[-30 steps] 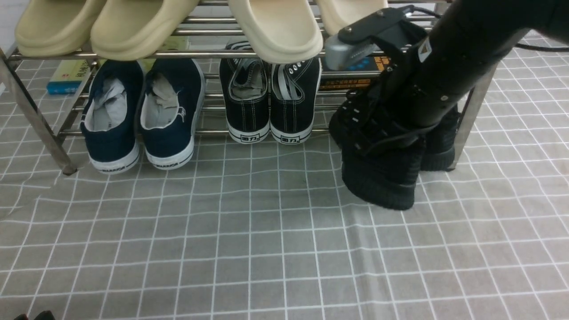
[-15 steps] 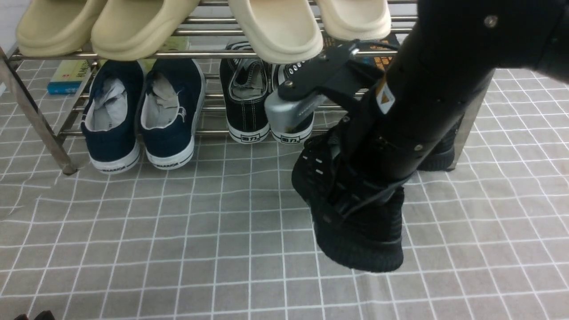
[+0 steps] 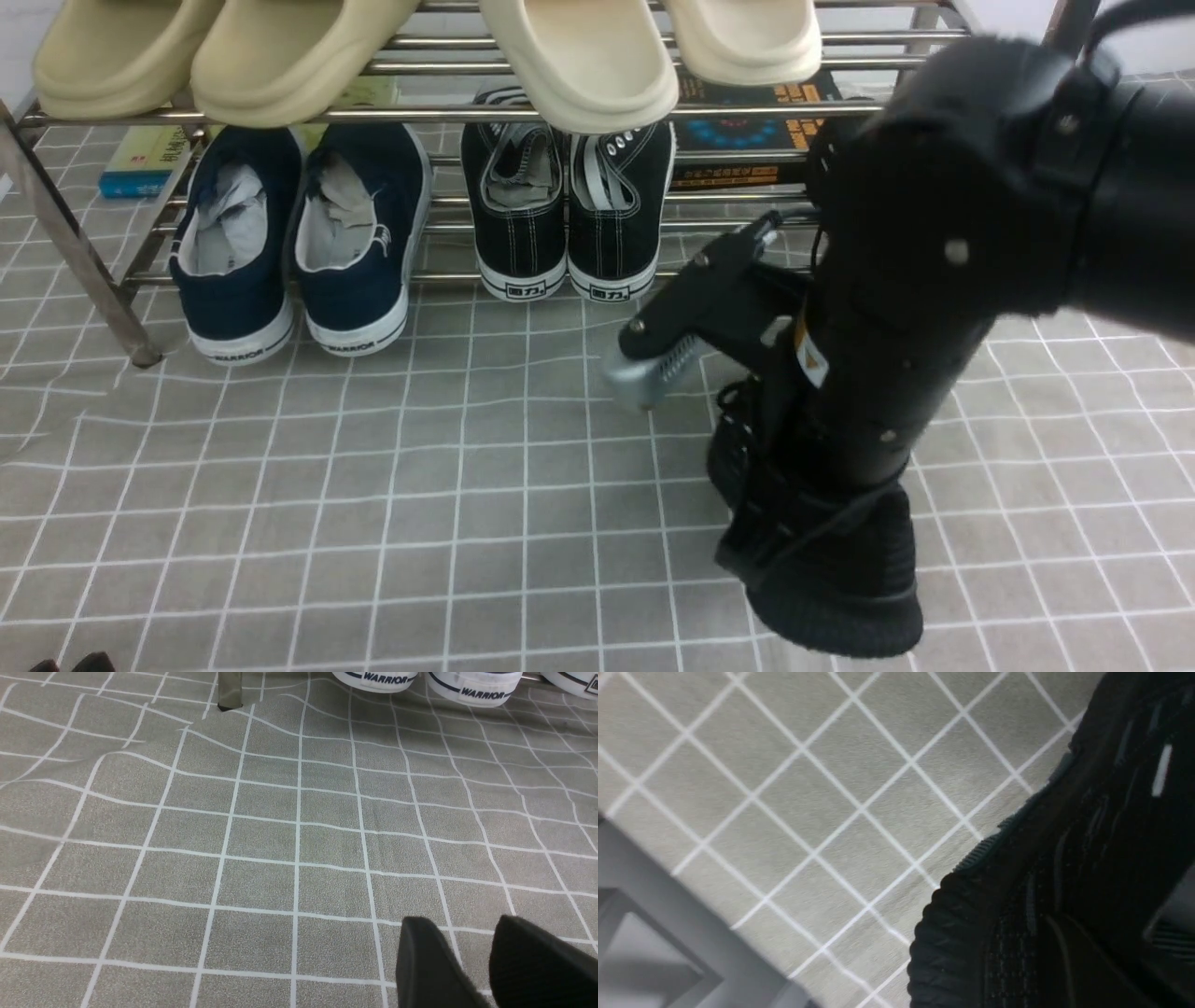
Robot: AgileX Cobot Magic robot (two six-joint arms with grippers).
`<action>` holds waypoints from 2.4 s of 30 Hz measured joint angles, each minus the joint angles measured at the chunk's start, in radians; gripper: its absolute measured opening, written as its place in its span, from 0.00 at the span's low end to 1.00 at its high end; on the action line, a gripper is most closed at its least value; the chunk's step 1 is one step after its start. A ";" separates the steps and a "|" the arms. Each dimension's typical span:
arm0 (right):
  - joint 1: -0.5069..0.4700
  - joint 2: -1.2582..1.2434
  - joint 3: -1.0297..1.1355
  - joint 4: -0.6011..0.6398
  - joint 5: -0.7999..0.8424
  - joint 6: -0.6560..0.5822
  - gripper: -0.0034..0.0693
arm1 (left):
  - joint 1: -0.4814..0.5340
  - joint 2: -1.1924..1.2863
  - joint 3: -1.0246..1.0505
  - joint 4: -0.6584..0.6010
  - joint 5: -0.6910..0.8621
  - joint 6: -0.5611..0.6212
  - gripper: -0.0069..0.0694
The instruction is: Take the shoes off the shelf with your hand from the grey coffee tablecloth.
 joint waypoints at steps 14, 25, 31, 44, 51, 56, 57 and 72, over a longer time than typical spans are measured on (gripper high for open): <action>0.000 0.000 0.074 -0.078 -0.207 0.002 0.07 | 0.000 0.000 0.000 0.000 0.000 0.000 0.40; 0.000 0.082 0.074 -0.115 -0.252 0.002 0.15 | 0.000 0.000 0.000 0.000 0.000 0.000 0.40; 0.000 0.091 0.073 -0.090 -0.258 0.041 0.43 | 0.000 0.000 0.000 0.000 0.000 0.000 0.40; -0.204 0.054 -0.069 -0.258 -0.236 0.192 0.60 | 0.000 0.000 0.000 0.000 0.000 0.000 0.40; -0.357 0.115 -0.122 -0.268 -0.396 0.208 0.60 | 0.000 0.000 0.000 0.000 0.000 0.000 0.40; -0.383 0.177 -0.124 -0.271 -0.426 0.208 0.60 | 0.000 0.000 0.000 0.001 0.000 0.000 0.40; -0.383 0.190 -0.124 -0.271 -0.428 0.208 0.60 | 0.000 0.000 0.000 0.002 0.000 0.000 0.40; -0.361 0.140 -0.124 -0.190 -0.246 0.150 0.05 | 0.000 0.000 0.000 0.003 0.000 0.000 0.40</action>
